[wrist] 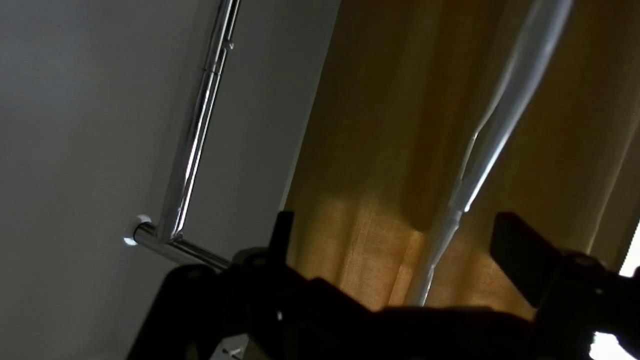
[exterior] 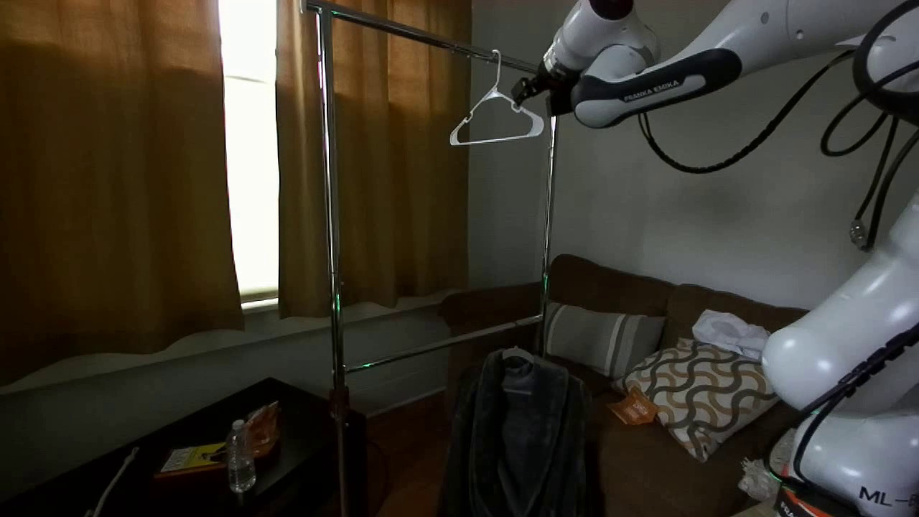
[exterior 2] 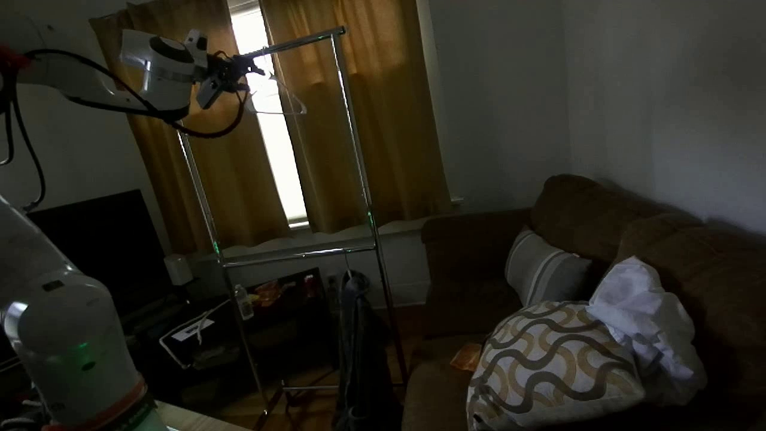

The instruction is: Remove the white coat hanger from the top railing and hang it on the bottom railing

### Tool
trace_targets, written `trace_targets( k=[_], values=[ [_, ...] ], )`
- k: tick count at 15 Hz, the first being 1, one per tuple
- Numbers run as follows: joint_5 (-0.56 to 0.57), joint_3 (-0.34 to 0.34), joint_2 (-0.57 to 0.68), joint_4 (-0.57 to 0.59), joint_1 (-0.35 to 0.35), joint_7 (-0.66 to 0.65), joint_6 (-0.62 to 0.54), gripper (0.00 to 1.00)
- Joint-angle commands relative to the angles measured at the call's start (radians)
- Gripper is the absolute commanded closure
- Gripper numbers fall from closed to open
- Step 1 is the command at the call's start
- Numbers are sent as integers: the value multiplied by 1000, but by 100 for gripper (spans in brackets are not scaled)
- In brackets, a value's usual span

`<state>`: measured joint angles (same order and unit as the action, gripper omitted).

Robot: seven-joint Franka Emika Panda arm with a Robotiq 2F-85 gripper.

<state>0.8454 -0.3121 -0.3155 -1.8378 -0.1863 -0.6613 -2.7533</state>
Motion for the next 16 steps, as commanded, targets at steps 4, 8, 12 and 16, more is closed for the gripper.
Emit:
trace_targets(
  k=[4, 8, 12, 16],
  values=[
    [215, -75, 141, 139, -78, -225, -110, 0],
    [317, -93, 213, 217, -78, -360, -127, 0],
    [403, -99, 267, 267, -66, -493, -127, 0],
    [482, -107, 311, 306, -54, -591, -128, 34]
  ],
)
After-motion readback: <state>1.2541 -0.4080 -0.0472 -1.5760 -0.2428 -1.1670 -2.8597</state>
